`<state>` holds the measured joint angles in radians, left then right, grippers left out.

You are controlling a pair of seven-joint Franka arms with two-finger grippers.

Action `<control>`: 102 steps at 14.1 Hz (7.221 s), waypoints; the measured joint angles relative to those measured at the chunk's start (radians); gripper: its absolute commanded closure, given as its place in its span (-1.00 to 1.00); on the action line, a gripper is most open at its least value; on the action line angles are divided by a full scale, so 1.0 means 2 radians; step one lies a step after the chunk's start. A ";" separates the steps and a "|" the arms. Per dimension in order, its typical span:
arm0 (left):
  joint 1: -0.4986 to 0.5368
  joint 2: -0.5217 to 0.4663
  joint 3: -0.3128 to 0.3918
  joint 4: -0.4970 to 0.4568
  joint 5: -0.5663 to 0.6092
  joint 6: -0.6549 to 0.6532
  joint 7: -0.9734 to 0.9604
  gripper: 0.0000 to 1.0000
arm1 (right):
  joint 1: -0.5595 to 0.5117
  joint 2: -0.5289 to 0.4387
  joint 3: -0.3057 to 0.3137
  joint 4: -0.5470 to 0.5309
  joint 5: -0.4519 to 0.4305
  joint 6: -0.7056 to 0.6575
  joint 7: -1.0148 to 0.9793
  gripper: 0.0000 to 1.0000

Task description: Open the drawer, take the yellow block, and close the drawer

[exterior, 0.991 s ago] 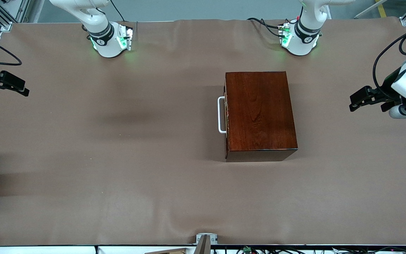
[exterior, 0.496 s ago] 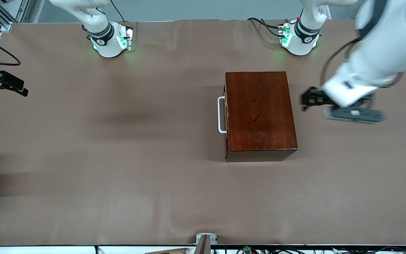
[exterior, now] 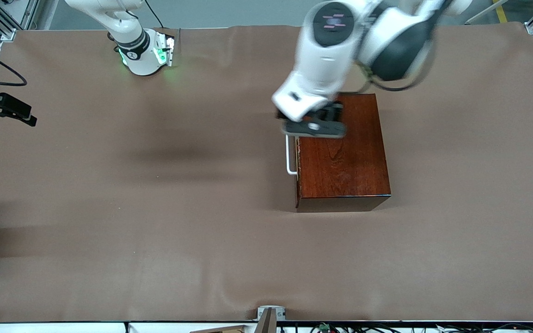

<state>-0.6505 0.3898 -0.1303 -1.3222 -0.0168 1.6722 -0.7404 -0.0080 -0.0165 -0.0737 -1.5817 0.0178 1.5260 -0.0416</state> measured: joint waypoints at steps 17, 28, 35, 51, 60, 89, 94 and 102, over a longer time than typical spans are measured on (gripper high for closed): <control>-0.080 0.150 0.005 0.021 0.114 0.053 -0.043 -1.00 | -0.003 0.000 -0.001 0.001 0.000 0.000 0.000 -1.00; -0.080 0.176 0.009 0.019 0.126 0.044 -0.031 -1.00 | -0.003 0.000 -0.002 0.001 0.000 0.000 0.000 -1.00; -0.080 0.178 0.009 0.019 0.126 0.058 -0.031 -1.00 | -0.003 0.000 -0.002 0.001 0.000 0.000 0.000 -1.00; -0.087 0.179 0.009 0.009 0.122 0.146 -0.106 -1.00 | -0.003 0.002 -0.001 0.000 0.000 0.000 0.000 -1.00; -0.091 0.183 0.009 0.008 0.086 0.220 -0.106 -1.00 | -0.003 0.002 -0.001 0.000 0.000 0.000 0.000 -1.00; -0.028 0.090 0.009 0.084 0.048 0.144 -0.111 -1.00 | 0.111 0.150 0.009 0.066 0.040 0.001 0.210 -1.00; 0.098 -0.001 0.009 0.074 0.040 -0.008 0.025 -1.00 | 0.170 0.150 0.010 0.066 0.040 0.000 0.334 -1.00; 0.279 -0.095 0.008 -0.004 0.009 -0.057 0.204 -1.00 | 0.275 0.150 0.011 0.067 0.041 0.022 0.574 -1.00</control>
<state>-0.0916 0.1990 -0.1144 -1.3296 0.0014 1.5585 -0.3318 0.5427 0.2840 -0.0513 -1.4480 0.0988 1.5696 1.1071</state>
